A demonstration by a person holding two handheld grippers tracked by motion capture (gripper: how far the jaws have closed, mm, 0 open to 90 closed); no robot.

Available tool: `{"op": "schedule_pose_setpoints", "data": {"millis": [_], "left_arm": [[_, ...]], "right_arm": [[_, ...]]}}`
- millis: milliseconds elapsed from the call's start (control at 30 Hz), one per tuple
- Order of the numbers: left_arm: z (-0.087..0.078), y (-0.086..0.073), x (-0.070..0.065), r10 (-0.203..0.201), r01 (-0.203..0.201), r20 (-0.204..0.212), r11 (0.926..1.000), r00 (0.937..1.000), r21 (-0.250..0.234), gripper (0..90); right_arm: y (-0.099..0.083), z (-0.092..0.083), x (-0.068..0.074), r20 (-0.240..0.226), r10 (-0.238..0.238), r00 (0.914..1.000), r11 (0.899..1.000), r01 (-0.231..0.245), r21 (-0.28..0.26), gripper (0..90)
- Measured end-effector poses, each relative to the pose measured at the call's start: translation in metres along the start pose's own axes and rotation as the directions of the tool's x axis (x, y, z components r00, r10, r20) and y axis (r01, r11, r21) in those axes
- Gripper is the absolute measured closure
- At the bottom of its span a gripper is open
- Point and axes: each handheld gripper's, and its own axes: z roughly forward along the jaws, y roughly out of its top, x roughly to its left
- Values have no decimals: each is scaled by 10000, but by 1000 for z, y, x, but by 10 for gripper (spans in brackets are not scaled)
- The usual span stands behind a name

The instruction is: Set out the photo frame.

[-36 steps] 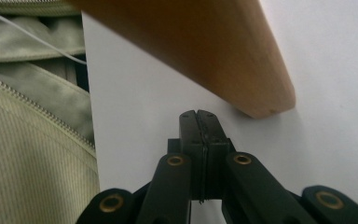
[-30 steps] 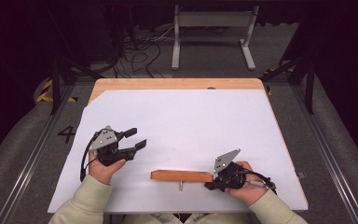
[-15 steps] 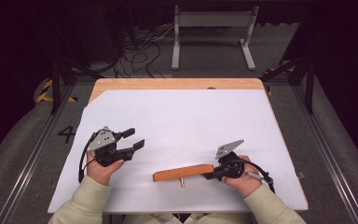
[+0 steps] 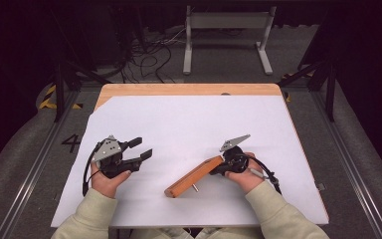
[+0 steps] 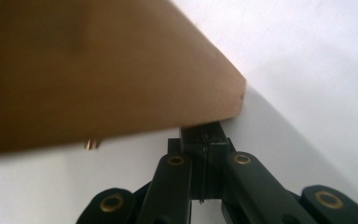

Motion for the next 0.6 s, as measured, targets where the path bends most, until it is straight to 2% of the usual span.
{"op": "schedule_pose_setpoints", "data": {"millis": [233,300,500,600], "left_arm": [[1,-1,0,-12,12,-6,10000,10000,61,395],[0,-1,1,-17,17,-42,10000,10000,68,395],[0,-1,1,-44,44,-54,10000,10000,33,395],[0,-2,1,-19,19,-61,10000,10000,48,395]], "right_arm": [[17,6,-12,171,108,9998,9999,-106,-119,900],[27,10,-14,257,63,9996,9999,-59,-152,900],[40,15,-19,281,10,9996,9999,-7,-131,900],[50,20,-22,98,44,9999,9998,-42,-213,900]]}}
